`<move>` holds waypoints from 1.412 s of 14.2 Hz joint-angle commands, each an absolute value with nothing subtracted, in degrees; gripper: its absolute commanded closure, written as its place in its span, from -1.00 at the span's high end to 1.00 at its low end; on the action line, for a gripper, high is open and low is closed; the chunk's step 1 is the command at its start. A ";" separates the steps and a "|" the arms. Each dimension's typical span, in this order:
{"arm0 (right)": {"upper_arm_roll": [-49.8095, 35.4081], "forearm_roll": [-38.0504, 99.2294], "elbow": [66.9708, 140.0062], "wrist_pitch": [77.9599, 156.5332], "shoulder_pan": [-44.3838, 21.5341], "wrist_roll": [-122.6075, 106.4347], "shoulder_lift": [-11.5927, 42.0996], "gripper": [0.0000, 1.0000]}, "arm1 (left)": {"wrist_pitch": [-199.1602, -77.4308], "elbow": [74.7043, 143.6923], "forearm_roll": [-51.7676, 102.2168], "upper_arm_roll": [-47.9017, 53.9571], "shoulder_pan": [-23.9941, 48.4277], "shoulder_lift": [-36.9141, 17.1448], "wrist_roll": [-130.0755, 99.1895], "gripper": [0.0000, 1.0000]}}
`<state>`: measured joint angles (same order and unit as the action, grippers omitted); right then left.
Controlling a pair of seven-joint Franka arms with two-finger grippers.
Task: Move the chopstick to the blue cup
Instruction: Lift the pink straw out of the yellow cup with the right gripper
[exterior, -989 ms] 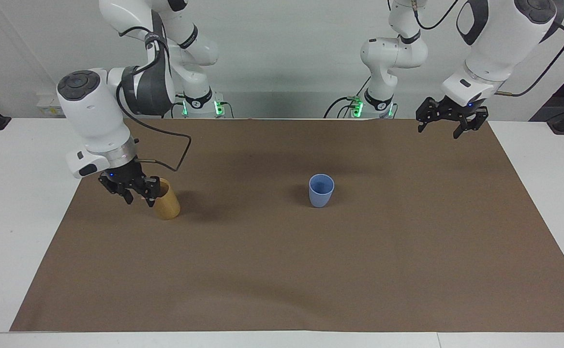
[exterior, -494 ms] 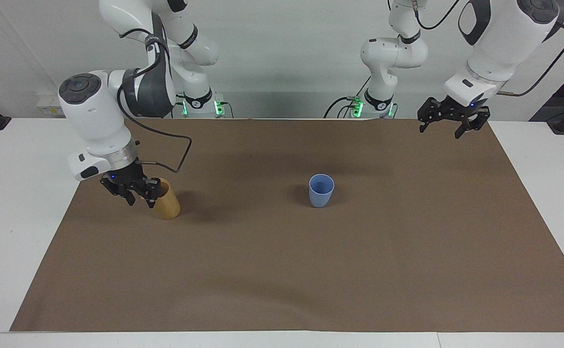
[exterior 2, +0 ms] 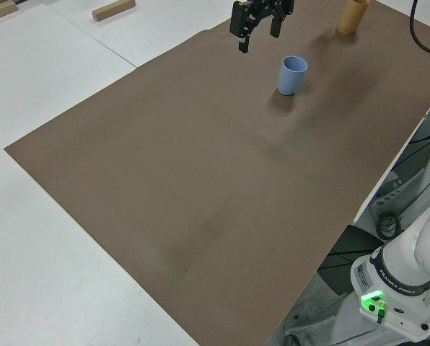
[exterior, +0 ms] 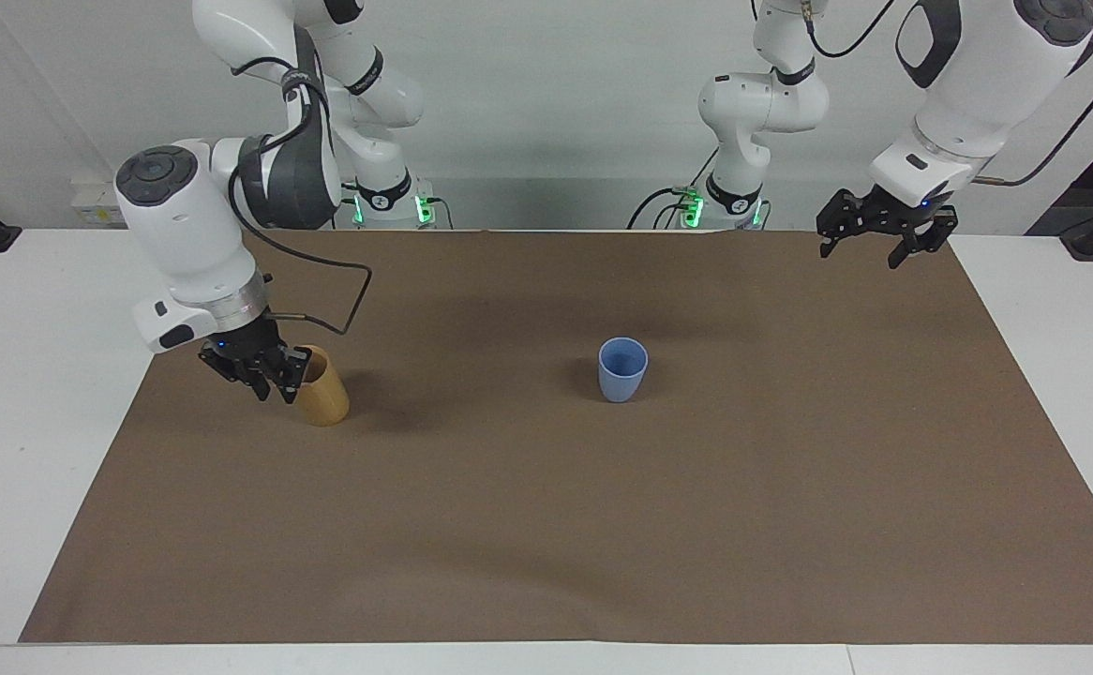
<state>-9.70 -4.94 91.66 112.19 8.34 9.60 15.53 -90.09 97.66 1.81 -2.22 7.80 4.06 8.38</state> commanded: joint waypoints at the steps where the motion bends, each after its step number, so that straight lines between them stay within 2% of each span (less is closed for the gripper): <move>1: -9.93 -5.10 92.20 110.84 8.70 7.39 14.94 -0.53 | -89.38 97.12 2.20 -1.93 6.94 4.48 8.96 1.00; 7: -9.84 -4.48 92.29 109.86 8.96 4.92 14.68 -0.57 | -89.38 97.12 2.20 -1.93 6.94 4.48 8.96 1.00; 9: -9.84 -4.31 92.20 109.95 9.05 4.57 14.77 -0.69 | -89.39 97.12 2.20 -1.93 7.03 4.48 8.96 1.00; 10: -9.84 -4.31 92.20 109.95 9.05 4.40 14.77 -0.97 | -89.47 97.12 2.20 -1.93 6.94 4.48 8.96 1.00; 11: -9.84 -4.31 92.20 109.95 9.05 4.48 14.68 -1.00 | -89.39 97.12 2.20 -1.93 6.94 4.48 8.96 1.00; 14: -9.93 -4.04 91.67 109.95 8.88 4.57 14.15 -1.00 | -89.39 97.12 2.11 -1.76 6.06 4.39 8.96 1.00; 20: -9.93 -4.13 91.58 108.63 8.53 4.57 7.13 -1.00 | -88.33 95.46 1.85 -0.79 3.08 2.56 9.31 1.00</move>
<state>-9.80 -4.87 91.01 109.85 8.36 6.48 10.05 -90.07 97.66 1.81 -1.99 5.22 3.87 8.38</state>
